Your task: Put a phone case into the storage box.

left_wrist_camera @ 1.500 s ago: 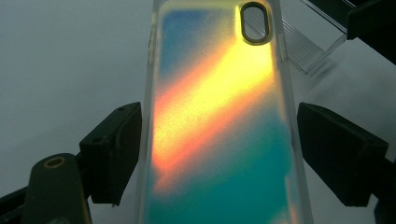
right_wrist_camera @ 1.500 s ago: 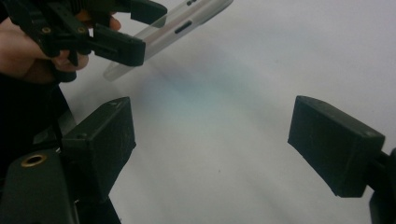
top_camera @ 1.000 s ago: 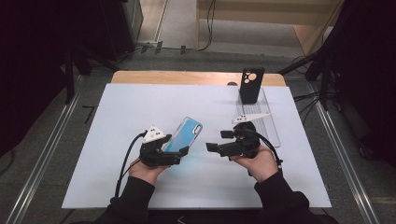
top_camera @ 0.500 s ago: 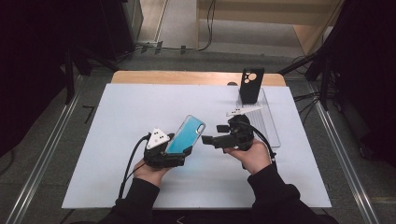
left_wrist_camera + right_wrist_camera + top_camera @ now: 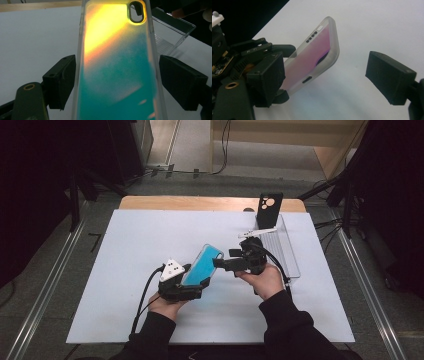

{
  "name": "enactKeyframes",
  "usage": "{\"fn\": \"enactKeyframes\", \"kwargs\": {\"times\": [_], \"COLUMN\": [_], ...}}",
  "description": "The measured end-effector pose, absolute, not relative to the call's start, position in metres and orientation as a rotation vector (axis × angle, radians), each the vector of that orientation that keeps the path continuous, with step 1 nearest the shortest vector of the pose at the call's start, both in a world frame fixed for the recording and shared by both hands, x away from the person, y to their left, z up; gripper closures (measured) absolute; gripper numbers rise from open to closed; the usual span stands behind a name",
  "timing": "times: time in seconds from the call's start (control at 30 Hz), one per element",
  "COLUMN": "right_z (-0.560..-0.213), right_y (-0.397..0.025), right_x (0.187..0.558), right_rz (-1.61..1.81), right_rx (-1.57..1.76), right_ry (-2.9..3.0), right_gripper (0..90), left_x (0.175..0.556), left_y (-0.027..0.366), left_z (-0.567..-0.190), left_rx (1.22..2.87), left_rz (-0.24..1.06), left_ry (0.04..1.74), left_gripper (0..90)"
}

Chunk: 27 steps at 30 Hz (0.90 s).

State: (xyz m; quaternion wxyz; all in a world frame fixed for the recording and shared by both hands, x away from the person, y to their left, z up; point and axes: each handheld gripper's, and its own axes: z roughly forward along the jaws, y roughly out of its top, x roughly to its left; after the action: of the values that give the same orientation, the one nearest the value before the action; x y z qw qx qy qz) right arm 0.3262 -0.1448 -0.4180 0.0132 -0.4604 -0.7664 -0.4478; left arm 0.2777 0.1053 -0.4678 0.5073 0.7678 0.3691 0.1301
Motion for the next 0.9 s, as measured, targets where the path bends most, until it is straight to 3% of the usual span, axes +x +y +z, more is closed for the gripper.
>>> {"fn": "enactKeyframes", "kwargs": {"times": [0.47,0.63,0.8,0.9], "right_z": [-0.425,-0.428,-0.428,-0.427], "right_y": [-0.137,-0.137,-0.143,-0.146], "right_x": [0.342,0.345,0.347,0.347], "right_rz": [-1.400,-1.398,-1.404,-1.413], "right_rx": [-1.441,-1.428,-1.415,-1.419], "right_ry": [-2.263,-2.225,-2.143,-2.108], "right_gripper": [26.2,41.9,68.8,71.8], "left_x": [0.274,0.273,0.272,0.271], "left_y": [0.103,0.101,0.100,0.098], "left_z": [-0.468,-0.469,-0.469,-0.468], "left_rx": [1.818,1.812,1.813,1.811], "left_rz": [0.352,0.350,0.351,0.359], "left_ry": [0.855,0.857,0.849,0.844], "left_gripper": [17.2,17.2,17.2,17.2]}}
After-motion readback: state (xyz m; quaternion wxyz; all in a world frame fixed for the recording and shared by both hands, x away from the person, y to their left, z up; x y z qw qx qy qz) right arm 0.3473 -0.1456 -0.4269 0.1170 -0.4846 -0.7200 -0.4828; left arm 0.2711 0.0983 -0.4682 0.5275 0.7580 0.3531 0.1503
